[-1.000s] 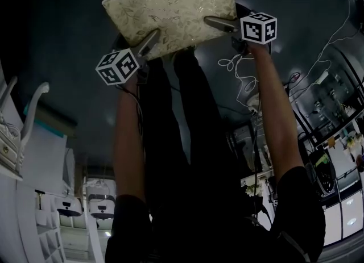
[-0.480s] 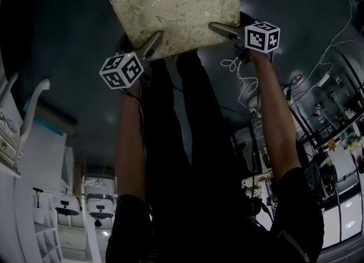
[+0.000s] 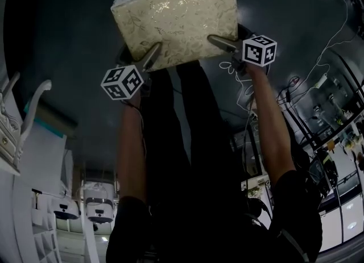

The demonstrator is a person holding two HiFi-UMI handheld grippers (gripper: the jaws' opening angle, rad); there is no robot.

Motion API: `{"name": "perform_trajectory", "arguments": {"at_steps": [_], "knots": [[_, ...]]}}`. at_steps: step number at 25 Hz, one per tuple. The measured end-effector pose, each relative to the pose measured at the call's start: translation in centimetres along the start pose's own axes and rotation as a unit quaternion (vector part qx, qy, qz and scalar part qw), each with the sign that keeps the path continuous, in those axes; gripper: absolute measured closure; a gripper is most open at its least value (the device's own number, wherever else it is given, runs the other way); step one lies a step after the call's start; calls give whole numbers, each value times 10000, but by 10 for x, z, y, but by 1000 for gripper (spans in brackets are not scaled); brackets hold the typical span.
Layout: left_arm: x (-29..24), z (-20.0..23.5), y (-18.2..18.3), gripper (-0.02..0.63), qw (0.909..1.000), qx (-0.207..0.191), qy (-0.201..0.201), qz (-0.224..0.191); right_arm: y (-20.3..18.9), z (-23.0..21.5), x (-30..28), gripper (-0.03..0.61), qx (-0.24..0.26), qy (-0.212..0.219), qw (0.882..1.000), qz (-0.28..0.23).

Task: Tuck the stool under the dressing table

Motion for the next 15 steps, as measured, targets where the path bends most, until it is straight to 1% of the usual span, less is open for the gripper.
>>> {"name": "perform_trajectory", "arguments": {"at_steps": [9, 15], "knots": [[35, -25, 14, 112, 9995, -225, 2, -208, -10, 29, 32, -11, 86, 121, 9998, -163], [72, -37, 19, 112, 9991, -101, 131, -392, -11, 61, 48, -9, 264, 228, 9993, -159]]}}
Point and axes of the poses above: the fingertips, and each gripper's own axes: x backward along the fingers, z to its left, y out of its top, the point moved 2 cm from there along x, backward along the fingers, and after that the axes turned 13 degrees about -x, right-handed, at the moved point
